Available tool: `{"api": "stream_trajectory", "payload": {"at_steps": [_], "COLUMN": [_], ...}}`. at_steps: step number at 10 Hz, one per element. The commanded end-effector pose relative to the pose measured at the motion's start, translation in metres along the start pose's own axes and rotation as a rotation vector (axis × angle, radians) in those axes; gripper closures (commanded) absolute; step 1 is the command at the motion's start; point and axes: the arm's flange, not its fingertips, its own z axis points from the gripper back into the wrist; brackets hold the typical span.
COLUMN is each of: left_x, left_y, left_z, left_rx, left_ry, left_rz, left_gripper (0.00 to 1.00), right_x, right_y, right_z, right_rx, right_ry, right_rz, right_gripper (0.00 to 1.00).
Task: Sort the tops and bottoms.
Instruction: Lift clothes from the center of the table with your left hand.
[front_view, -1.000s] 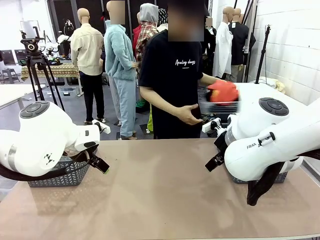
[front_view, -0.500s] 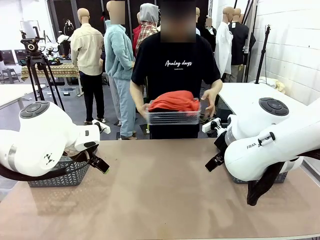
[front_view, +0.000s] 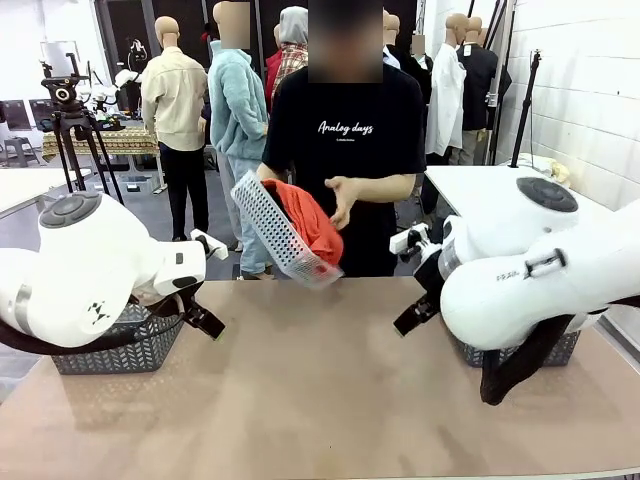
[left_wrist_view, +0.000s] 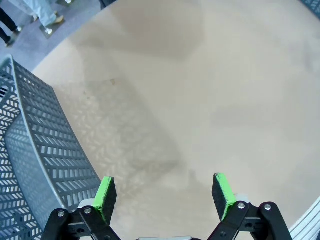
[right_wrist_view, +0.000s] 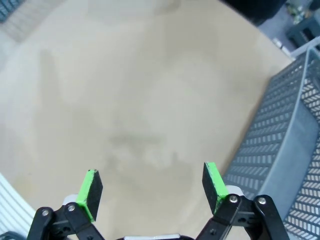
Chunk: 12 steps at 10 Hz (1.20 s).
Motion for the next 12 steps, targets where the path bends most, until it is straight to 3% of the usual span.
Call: {"api": "stream_trajectory", "payload": {"at_steps": [1,4,5,6,8,12], "left_x": [-0.005,-0.008,-0.008,0.011,0.011,-0.01], "left_y": [-0.039,-0.09,-0.104,-0.07,-0.07,-0.179], "left_z": [0.035,0.063,0.062,0.053,0.053,0.085], "left_rx": [0.077,0.039,0.033,0.053,0.053,0.022], "left_ry": [0.036,0.085,0.082,0.068,0.068,0.099], "left_rz": [0.03,0.058,0.124,0.025,0.025,0.082], "left_gripper": [0.0,0.0,0.0,0.0,0.0,0.0], "right_x": [-0.009,-0.015,-0.016,0.021,0.021,0.001], "right_y": [-0.008,-0.019,-0.023,-0.019,-0.019,-0.046], "right_z": [0.056,0.105,0.11,0.104,0.104,0.116], "right_rx": [0.038,0.063,0.054,0.014,0.014,0.047], "right_ry": [-0.099,-0.221,-0.247,-0.197,-0.197,-0.196], "right_rz": [0.011,-0.019,-0.036,-0.025,-0.025,-0.107], "right_gripper": [0.0,0.0,0.0,0.0,0.0,0.0]}}
